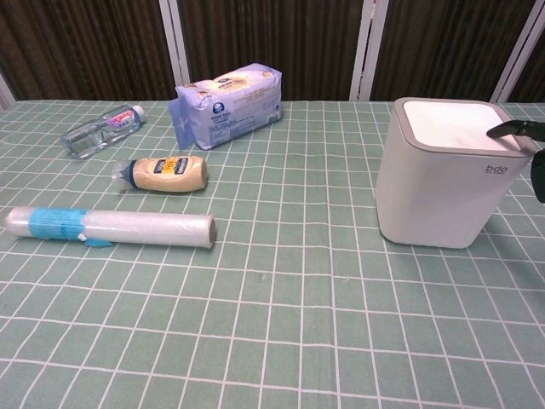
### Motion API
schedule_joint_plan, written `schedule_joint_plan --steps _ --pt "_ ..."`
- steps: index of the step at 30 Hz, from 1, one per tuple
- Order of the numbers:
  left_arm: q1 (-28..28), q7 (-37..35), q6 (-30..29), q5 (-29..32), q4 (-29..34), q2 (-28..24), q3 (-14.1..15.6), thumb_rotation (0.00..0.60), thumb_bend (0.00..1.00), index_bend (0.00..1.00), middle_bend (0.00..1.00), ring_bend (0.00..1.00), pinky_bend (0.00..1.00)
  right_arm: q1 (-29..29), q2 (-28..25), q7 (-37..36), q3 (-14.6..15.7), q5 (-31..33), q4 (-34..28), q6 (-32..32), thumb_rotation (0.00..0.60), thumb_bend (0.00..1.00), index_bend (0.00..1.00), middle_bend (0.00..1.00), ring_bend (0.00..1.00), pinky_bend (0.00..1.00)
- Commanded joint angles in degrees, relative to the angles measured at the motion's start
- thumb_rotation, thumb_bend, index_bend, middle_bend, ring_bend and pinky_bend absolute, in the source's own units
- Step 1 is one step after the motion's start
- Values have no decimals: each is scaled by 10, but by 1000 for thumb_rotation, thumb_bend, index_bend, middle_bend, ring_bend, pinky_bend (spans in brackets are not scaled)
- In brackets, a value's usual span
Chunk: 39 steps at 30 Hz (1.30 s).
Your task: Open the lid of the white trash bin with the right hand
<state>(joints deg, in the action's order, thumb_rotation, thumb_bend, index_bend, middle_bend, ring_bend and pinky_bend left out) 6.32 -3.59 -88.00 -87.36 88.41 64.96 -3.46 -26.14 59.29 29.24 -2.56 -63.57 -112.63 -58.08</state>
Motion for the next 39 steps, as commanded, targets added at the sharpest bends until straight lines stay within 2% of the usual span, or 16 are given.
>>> schedule_joint_plan --steps 1,12,17,20,23,27,28,30,35,39 --pt "0 0 0 0 0 0 0 600 498 440 573 468 519 8 -5 -17 2 -24 -6 -17 600 774 0 556 691 608" --pt "1 4 4 -2 2 0 1 600 499 440 574 468 520 67 -33 -136 13 -162 -3 -119 600 773 0 556 691 608" --pt "2 7 6 -2 3 1 1 600 499 440 573 468 520 104 -20 -191 1 -215 28 -208 600 677 0 556 670 607" --pt "2 8 7 -1 3 1 1 600 498 440 573 468 520 132 7 -193 -7 -246 65 -281 600 622 0 533 595 593" --pt "2 10 7 -2 3 2 1 600 498 441 573 468 520 163 44 -189 -11 -269 117 -349 600 542 0 436 450 507" --pt "3 14 10 -2 2 3 2 600 498 440 573 468 520 199 89 -204 -8 -282 187 -411 600 371 0 239 178 214" --pt "3 15 11 -1 3 3 2 600 499 440 573 468 520 206 96 -211 -7 -281 199 -418 600 331 0 196 135 139" --pt "4 19 12 -1 4 4 2 600 498 440 573 468 520 218 109 -229 -5 -275 223 -428 600 283 0 144 76 71" --pt "6 30 16 -1 5 7 3 600 498 440 573 468 520 227 127 -268 -5 -250 272 -406 600 272 5 113 21 78" --pt "8 38 22 0 5 9 5 600 497 440 573 468 521 212 110 -261 1 -235 264 -344 600 276 0 40 0 80"
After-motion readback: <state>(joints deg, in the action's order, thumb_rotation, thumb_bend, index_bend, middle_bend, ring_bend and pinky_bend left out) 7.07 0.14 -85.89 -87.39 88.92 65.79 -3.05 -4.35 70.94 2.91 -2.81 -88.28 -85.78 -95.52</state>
